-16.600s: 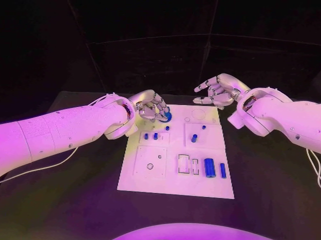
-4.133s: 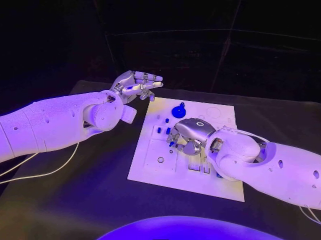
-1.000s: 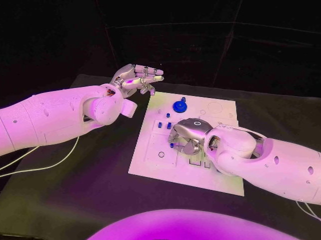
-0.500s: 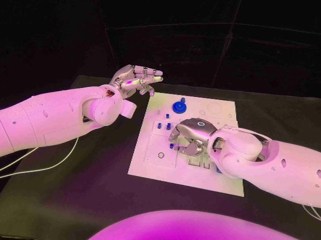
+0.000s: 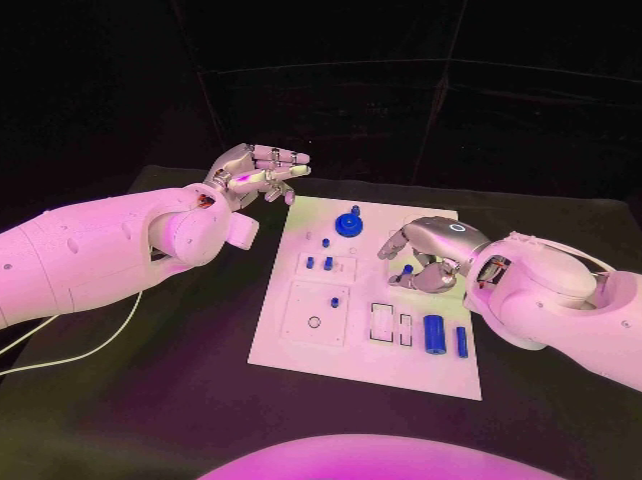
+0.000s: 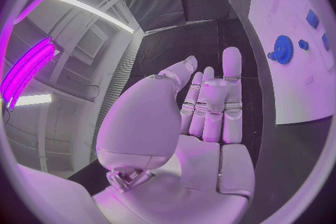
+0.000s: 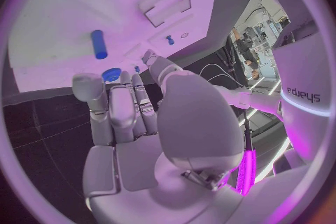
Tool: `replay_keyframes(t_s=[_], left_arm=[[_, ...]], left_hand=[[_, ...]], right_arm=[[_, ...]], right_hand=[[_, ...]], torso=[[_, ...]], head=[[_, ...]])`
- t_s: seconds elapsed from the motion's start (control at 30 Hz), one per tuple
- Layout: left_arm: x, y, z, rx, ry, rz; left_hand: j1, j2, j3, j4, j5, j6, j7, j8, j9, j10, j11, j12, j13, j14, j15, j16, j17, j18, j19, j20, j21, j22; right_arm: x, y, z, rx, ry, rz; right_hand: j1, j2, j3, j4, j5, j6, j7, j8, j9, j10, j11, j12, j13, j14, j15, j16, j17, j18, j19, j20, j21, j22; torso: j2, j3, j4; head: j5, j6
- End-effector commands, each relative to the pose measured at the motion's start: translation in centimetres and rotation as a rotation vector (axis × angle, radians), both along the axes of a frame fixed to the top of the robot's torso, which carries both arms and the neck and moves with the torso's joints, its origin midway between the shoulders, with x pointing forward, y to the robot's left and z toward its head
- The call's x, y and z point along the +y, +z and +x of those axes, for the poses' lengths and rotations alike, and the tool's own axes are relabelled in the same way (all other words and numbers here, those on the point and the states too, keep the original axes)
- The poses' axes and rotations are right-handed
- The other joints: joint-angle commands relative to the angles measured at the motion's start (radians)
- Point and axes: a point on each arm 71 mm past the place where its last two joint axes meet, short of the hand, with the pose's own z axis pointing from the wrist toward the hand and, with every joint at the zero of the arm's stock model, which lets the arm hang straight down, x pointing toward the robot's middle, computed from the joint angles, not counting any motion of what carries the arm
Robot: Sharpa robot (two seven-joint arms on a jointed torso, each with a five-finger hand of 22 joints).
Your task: Assemble the parts on the task board
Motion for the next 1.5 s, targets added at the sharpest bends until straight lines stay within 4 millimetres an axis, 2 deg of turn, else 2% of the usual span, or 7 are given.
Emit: replay_keyframes(t_s=[0.03,0.13,0.27,0.57,0.7,0.93,1.5], left_arm=[[-0.2,0.2,0.0,-0.016,-0.003,-0.012],[-0.2,0.3,0.0,-0.019,-0.006,-0.014],[-0.2,0.3,0.0,-0.021,-0.006,-0.015],[-0.5,0.2,0.0,-0.018,-0.013,-0.016],[-0.5,0.2,0.0,-0.016,-0.013,-0.016],[-0.4,0.2,0.1,-0.017,-0.006,-0.013],[-0.4,0.2,0.1,-0.011,-0.014,-0.014]], left_hand=[[0.003,0.000,0.000,-0.005,0.002,-0.005,0.002,0.001,0.000,-0.008,-0.002,0.005,-0.001,0.001,0.005,0.003,-0.001,0.006,-0.001,0.006,-0.006,-0.001],[0.002,0.000,-0.001,-0.005,0.002,-0.005,0.002,0.002,0.000,-0.008,-0.002,0.006,-0.001,0.001,0.005,0.003,-0.002,0.006,0.000,0.006,-0.006,-0.001],[0.002,0.000,-0.001,-0.005,0.002,-0.005,0.002,0.002,0.000,-0.008,-0.002,0.006,-0.001,0.001,0.005,0.003,-0.002,0.006,0.000,0.006,-0.006,-0.001],[0.002,-0.002,-0.002,-0.007,0.002,-0.007,0.002,0.002,0.000,-0.011,-0.001,0.007,-0.001,0.001,0.005,0.004,-0.001,0.006,0.000,0.006,-0.006,-0.001],[0.002,-0.002,-0.002,-0.007,0.002,-0.007,0.002,0.002,0.000,-0.011,-0.001,0.007,-0.001,0.001,0.005,0.004,-0.001,0.006,0.000,0.006,-0.006,-0.001],[0.003,0.000,-0.001,-0.007,0.002,-0.008,0.002,0.003,0.000,-0.012,-0.001,0.008,-0.001,0.001,0.005,0.005,-0.001,0.006,0.000,0.006,-0.006,-0.001],[0.015,0.005,0.009,-0.017,0.004,-0.013,0.003,0.007,0.000,-0.019,-0.001,0.015,-0.001,0.000,0.005,0.006,-0.005,0.007,0.001,0.006,-0.005,-0.001]], right_arm=[[-1.6,-0.1,0.6,0.074,-0.073,-0.023],[-2.4,0.0,0.8,0.078,-0.093,-0.040],[-2.6,0.0,1.0,0.078,-0.095,-0.058],[-2.0,-0.5,1.5,0.098,-0.084,-0.101],[-1.5,-0.8,1.5,0.109,-0.071,-0.117],[-1.1,-1.4,1.6,0.131,-0.056,-0.140],[-1.2,-1.7,1.9,0.107,-0.065,-0.157]], right_hand=[[0.010,0.009,-0.034,-0.002,0.014,0.000,-0.006,0.002,0.002,-0.014,0.002,0.013,0.001,-0.005,-0.005,-0.008,-0.010,0.021,-0.009,0.002,-0.010,-0.009],[0.017,0.016,-0.062,-0.001,0.016,0.002,-0.014,0.001,0.002,-0.029,0.004,0.018,0.000,-0.008,-0.003,-0.011,-0.018,0.022,-0.010,0.003,-0.015,-0.015],[0.028,0.024,-0.086,0.002,0.016,-0.002,-0.021,-0.001,0.002,-0.042,0.006,0.024,0.000,-0.010,-0.001,-0.014,-0.025,0.022,-0.012,0.004,-0.019,-0.019],[0.045,0.043,-0.100,0.001,0.018,0.006,-0.020,0.002,0.003,-0.039,0.004,0.040,0.001,-0.009,-0.002,-0.012,-0.026,0.022,-0.010,0.005,-0.021,-0.020],[0.054,0.066,-0.098,0.002,0.023,0.034,-0.014,0.012,0.006,0.003,-0.005,0.067,0.002,0.000,-0.009,-0.001,-0.016,0.022,-0.003,0.002,-0.018,-0.016],[0.069,0.089,-0.062,0.002,0.028,0.093,-0.012,0.025,0.009,0.084,-0.017,0.078,-0.003,0.013,-0.019,0.008,-0.007,0.016,0.022,-0.006,-0.001,0.012],[0.064,0.077,-0.018,0.004,0.040,0.122,-0.010,0.019,0.005,0.126,-0.020,0.043,-0.005,0.016,-0.022,0.004,-0.013,0.014,0.031,-0.011,0.002,0.016]], torso=[[0.000,-0.0008,0.0052],[0.001,-0.0015,0.0072],[0.001,0.0017,-0.0002],[0.001,0.0001,0.0038],[0.002,-0.0008,0.0051],[0.001,-0.0005,0.0018],[0.001,0.0000,0.0025]], head=[[-0.012,0.009],[-0.022,0.015],[-0.021,0.020],[-0.021,0.018],[-0.018,0.014],[-0.016,0.009],[-0.022,0.006]])
